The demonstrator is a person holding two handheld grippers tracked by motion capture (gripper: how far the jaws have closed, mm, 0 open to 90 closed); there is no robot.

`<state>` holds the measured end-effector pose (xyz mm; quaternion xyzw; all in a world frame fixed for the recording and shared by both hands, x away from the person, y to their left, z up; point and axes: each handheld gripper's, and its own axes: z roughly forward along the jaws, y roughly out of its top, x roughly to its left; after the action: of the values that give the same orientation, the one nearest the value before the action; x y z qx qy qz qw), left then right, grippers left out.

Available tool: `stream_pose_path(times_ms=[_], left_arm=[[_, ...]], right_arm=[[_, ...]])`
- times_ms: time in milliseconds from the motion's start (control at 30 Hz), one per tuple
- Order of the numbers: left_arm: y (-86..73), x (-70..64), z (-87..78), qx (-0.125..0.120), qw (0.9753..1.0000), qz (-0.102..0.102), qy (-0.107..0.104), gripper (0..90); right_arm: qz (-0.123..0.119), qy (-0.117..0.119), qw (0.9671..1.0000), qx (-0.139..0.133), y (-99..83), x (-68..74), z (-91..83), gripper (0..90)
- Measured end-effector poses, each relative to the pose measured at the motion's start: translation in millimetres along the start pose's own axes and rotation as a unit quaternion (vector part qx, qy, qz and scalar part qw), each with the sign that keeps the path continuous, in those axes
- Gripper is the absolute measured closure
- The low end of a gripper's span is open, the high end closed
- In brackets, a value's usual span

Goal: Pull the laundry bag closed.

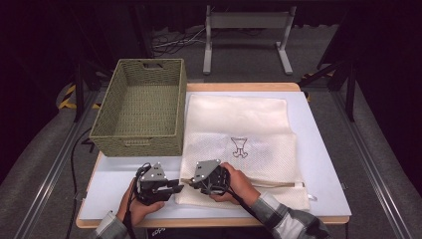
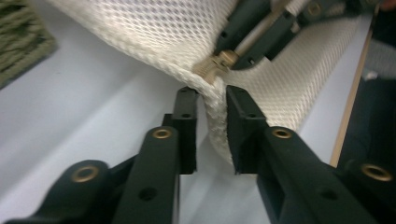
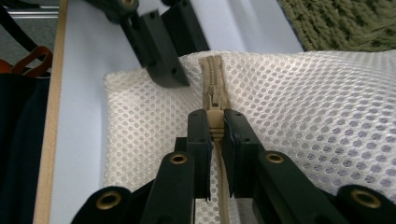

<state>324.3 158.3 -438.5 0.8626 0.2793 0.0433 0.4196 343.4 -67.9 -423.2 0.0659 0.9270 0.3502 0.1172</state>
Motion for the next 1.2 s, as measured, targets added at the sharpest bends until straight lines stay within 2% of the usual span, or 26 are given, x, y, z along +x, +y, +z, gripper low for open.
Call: stream_pose_path(times_ms=[133,200,267,367,500,633,700,800,900,1067,1200], left_arm=[[1.5,-0.7,3.2,0.007,1.0000,0.001,0.001,75.6],[2.0,0.0,2.8,0.006,1.0000,-0.005,-0.003,81.5],[2.4,-0.4,2.8,0.007,1.0000,-0.002,-0.001,83.6],[3.4,-3.3,1.5,0.005,0.9999,0.002,0.009,84.6],[2.8,-2.4,-0.6,-0.007,0.9999,-0.011,0.005,85.1],[2.5,-2.3,-1.3,-0.010,0.9999,-0.010,0.003,85.1],[2.2,-2.6,-1.3,-0.009,0.9999,-0.009,0.003,85.0],[1.6,-1.1,-3.9,-0.018,0.9997,-0.019,0.000,85.1],[1.4,-1.6,-3.2,-0.015,0.9998,-0.011,-0.001,85.0],[3.2,-5.1,-2.1,-0.002,0.9998,0.013,0.013,84.9],[3.0,-4.1,-2.7,-0.003,0.9999,0.010,0.010,84.9]], right_arm=[[-0.019,-0.016,0.9997,0.006,1.7,5.2,-0.3,82.1],[-0.022,-0.022,0.9995,0.007,1.7,6.8,0.0,82.1],[-0.021,-0.022,0.9995,0.007,1.7,7.0,-0.1,82.1],[-0.023,-0.024,0.9994,0.011,0.8,6.9,0.0,82.2],[-0.021,-0.029,0.9993,0.011,-0.5,7.6,0.1,82.3],[-0.025,-0.036,0.9989,0.016,-2.1,8.5,0.5,82.3],[-0.022,-0.032,0.9992,0.011,-3.4,8.0,-1.4,82.3],[-0.029,-0.041,0.9983,0.029,-6.8,7.9,-2.5,82.3],[-0.019,-0.037,0.9986,0.031,-13.3,4.3,-5.7,82.3],[-0.022,-0.037,0.9980,0.047,-19.3,5.4,-7.9,82.3],[-0.018,-0.035,0.9979,0.052,-25.2,3.7,-11.6,82.3]])
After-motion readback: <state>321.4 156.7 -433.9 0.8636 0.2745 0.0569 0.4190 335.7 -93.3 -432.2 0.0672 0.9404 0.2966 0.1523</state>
